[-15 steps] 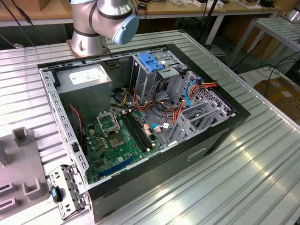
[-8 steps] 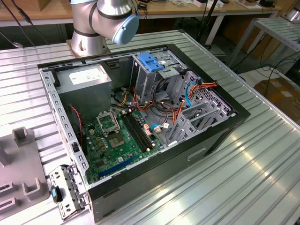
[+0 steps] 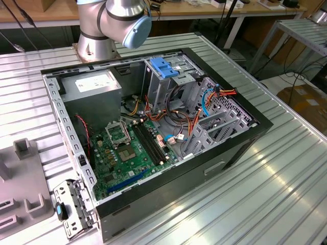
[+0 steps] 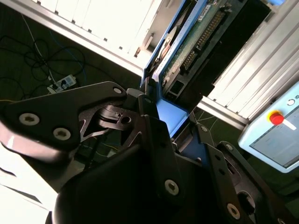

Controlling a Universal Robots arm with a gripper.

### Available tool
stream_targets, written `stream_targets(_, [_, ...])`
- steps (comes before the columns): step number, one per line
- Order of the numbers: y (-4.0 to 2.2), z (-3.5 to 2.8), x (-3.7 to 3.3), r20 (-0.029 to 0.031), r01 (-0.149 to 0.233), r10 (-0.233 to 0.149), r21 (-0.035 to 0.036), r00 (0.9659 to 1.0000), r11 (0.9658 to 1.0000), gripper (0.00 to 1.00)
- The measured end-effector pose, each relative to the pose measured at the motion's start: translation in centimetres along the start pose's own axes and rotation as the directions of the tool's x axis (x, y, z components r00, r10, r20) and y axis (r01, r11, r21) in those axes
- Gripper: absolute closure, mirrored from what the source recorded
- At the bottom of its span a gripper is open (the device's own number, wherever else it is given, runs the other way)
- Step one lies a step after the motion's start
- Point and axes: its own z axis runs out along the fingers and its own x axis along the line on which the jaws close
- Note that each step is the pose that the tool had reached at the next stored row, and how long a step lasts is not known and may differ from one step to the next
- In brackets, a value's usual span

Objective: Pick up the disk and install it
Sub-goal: 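Pick up the disk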

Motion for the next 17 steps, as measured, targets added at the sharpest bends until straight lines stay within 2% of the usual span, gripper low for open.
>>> stream_targets(17, [-1.17, 0.00, -0.03, 0.0007, 0.000, 0.000, 0.0000, 1.0000, 1.0000, 0.63])
